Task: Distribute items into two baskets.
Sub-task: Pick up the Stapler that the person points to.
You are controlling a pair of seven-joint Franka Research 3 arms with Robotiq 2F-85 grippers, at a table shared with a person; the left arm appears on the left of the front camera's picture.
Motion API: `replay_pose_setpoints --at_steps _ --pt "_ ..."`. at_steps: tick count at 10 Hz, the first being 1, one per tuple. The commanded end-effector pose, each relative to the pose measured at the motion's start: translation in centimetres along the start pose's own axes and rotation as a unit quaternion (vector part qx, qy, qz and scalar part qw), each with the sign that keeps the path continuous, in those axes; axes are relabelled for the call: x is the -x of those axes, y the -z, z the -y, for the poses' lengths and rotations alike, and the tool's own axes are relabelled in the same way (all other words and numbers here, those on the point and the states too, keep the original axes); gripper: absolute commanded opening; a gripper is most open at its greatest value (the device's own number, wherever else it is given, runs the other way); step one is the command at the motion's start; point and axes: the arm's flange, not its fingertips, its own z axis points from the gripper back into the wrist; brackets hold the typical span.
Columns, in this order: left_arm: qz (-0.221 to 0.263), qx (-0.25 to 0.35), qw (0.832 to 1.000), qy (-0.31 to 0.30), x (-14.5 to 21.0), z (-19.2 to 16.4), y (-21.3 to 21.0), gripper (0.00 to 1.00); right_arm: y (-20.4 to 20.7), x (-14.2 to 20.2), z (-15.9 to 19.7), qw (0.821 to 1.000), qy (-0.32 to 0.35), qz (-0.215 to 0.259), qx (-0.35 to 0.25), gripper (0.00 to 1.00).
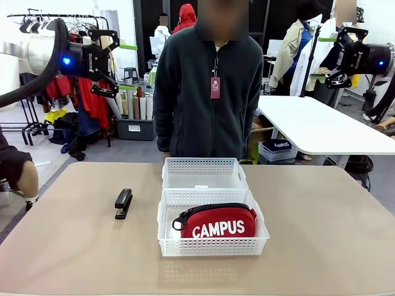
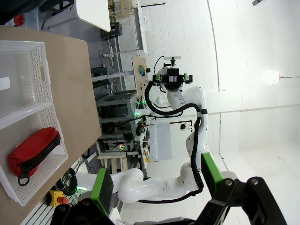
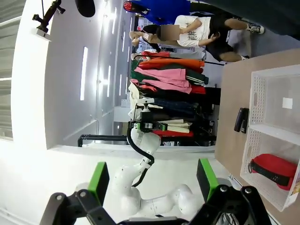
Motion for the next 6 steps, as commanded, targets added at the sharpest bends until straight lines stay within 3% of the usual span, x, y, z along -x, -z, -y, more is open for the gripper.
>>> replay_pose_setpoints --at_steps 1,6 --pt "0.000 0.000 1.000 0.001 0.12 0.16 -0.04 1.00 -0.15 -0.04 0.14 1.000 0.001 0.001 0.000 1.00" --pt "0.000 0.000 1.000 0.001 0.12 0.16 -0.04 1.00 -0.15 -0.04 0.14 1.000 0.001 0.001 0.000 1.00"
